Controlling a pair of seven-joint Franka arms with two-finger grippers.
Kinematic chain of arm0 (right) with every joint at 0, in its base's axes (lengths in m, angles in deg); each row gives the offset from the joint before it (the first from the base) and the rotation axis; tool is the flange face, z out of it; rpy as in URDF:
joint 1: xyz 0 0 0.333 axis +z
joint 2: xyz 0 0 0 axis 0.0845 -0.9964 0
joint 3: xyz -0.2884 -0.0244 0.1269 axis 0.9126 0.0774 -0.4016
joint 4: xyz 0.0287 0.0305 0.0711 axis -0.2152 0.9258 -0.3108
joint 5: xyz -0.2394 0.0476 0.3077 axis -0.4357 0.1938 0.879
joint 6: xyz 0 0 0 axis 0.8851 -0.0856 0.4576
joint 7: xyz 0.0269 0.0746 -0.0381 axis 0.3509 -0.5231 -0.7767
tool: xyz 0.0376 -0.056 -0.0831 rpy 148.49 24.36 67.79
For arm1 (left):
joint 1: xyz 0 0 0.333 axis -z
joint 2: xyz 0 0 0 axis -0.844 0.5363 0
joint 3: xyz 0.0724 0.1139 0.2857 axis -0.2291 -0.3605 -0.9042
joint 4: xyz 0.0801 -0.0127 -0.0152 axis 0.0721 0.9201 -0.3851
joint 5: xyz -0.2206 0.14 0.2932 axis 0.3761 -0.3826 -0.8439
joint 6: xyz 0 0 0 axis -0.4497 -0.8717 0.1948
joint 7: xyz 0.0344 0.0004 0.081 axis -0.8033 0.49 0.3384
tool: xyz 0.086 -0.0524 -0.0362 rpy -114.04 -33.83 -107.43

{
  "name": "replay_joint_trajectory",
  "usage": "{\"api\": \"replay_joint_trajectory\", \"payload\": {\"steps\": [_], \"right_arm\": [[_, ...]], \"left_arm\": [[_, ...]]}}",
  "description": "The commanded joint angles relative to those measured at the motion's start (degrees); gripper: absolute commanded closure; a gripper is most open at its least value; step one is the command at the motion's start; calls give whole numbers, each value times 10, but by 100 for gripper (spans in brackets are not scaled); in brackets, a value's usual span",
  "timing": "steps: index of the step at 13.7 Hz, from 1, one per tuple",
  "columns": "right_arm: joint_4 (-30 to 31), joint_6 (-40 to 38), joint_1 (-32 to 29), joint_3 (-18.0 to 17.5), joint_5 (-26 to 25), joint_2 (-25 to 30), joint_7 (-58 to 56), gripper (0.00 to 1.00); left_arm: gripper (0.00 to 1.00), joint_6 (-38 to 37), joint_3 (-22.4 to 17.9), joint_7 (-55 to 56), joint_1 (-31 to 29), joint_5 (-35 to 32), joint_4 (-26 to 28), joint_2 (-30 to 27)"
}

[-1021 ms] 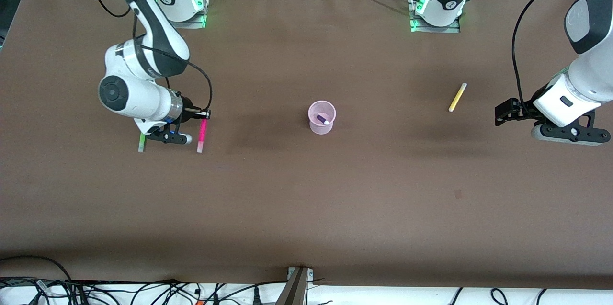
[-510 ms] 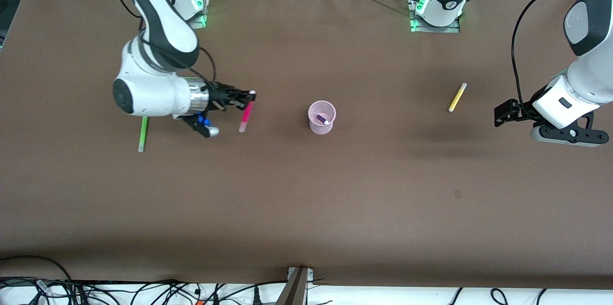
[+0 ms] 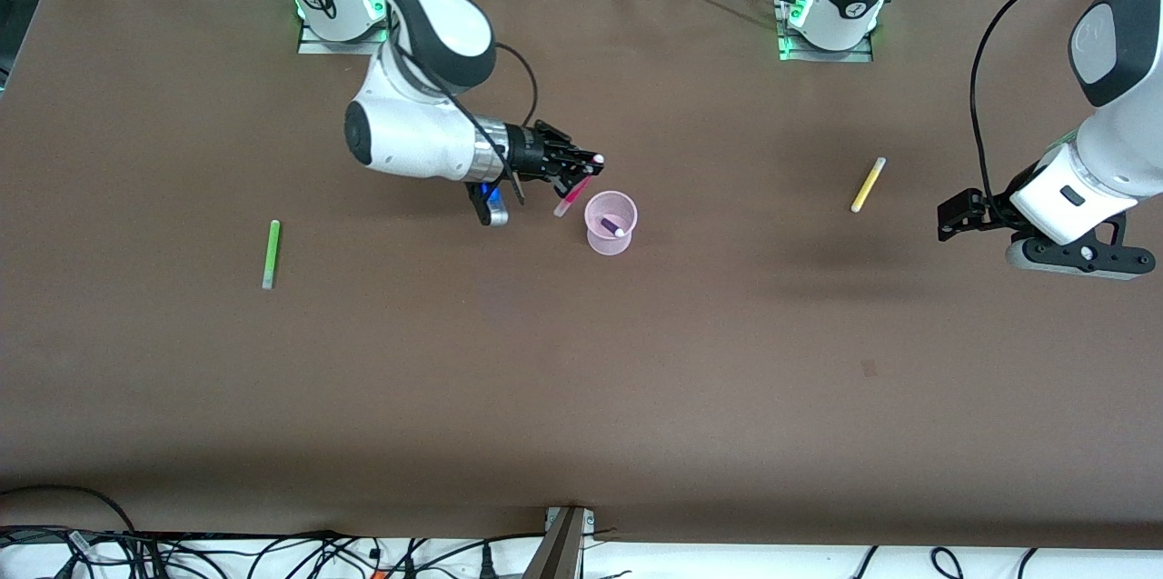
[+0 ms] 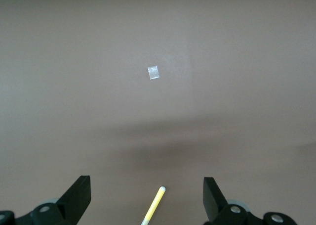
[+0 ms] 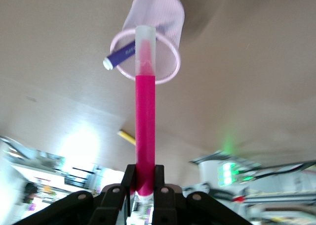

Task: Organize pens into pink holder with both arms
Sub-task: 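Carry the pink marker with the right gripper over the holder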

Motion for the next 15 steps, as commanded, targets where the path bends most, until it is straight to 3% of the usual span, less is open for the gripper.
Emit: {"api": "replay_joint_trajectory", "payload": {"steps": [1, 5, 9, 15], "right_arm": [[-13, 44, 25, 5, 48, -9, 41, 99], [-54, 98, 53, 5, 115, -63, 43, 98], [-55, 129, 66, 5, 185, -76, 43, 98], [-55, 131, 73, 6, 203, -100, 15, 97]], "left_arm": [[0, -11, 1, -4, 1, -7, -18, 10], [0, -11, 1, -3, 1, -6, -18, 10], [0, -11, 1, 0, 1, -6, -18, 10], [0, -12, 2, 1, 1, -6, -18, 10]]}}
